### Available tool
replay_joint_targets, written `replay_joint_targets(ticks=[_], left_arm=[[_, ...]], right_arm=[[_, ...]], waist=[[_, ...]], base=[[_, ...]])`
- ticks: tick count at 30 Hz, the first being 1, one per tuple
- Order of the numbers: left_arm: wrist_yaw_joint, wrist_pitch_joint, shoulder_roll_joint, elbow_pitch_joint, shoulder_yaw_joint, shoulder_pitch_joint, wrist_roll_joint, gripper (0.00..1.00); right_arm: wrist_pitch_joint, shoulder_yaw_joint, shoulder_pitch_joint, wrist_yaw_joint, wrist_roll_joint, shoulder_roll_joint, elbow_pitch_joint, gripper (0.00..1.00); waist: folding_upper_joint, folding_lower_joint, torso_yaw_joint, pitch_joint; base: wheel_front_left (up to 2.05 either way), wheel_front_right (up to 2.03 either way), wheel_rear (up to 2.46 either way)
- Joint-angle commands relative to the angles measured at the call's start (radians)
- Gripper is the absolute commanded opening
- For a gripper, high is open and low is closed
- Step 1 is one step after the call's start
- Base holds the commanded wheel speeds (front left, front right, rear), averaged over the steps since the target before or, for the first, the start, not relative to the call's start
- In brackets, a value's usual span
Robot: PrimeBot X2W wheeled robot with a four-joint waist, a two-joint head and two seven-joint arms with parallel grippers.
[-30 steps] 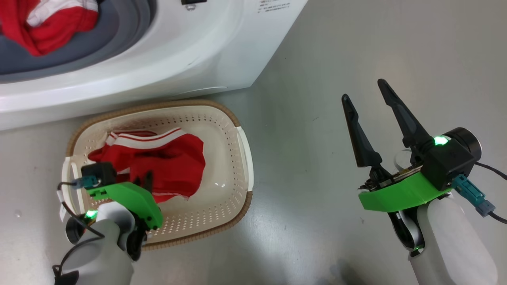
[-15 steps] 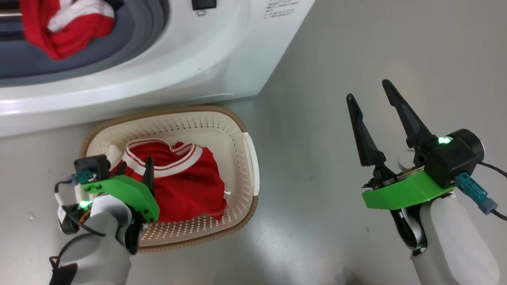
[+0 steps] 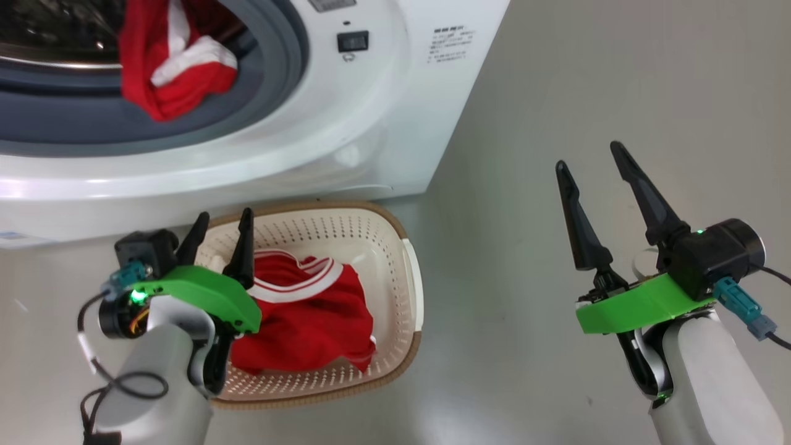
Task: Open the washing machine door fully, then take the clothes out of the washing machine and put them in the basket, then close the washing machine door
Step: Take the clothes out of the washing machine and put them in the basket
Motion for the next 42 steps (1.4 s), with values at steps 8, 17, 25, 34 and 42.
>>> replay_joint_targets(ticks=[8, 17, 25, 34, 42], left_arm=[[0.062, -0.012, 0.028, -0.321, 0.124, 0.185, 0.065, 1.0], [0.092, -0.012, 0.024, -0.559, 0.168, 0.339, 0.133, 1.0], [0.095, -0.012, 0.035, -0.643, 0.182, 0.444, 0.143, 1.0], [0.11, 0.005, 0.06, -0.72, 0.196, 0.543, 0.134, 1.0], [0.109, 0.004, 0.072, -0.755, 0.196, 0.609, 0.128, 1.0]], right_arm=[[-0.006, 0.012, 0.055, 0.005, -0.015, 0.002, -0.01, 1.0], [-0.006, -0.009, 0.098, 0.005, -0.025, 0.002, -0.009, 1.0], [-0.006, -0.043, 0.154, 0.005, -0.039, 0.002, -0.034, 1.0], [-0.006, -0.078, 0.216, 0.005, -0.061, 0.002, -0.053, 1.0], [-0.006, -0.086, 0.255, 0.005, -0.091, 0.002, -0.051, 1.0]], waist=[[0.0, 0.0, 0.034, -0.123], [0.0, 0.0, 0.039, -0.202], [0.0, 0.0, 0.043, -0.276], [0.0, 0.0, 0.041, -0.349], [0.0, 0.0, 0.032, -0.409]], base=[[0.0, 0.0, 0.0], [0.0, 0.0, 0.0], [0.0, 0.0, 0.0], [0.0, 0.0, 0.0], [0.0, 0.0, 0.0]])
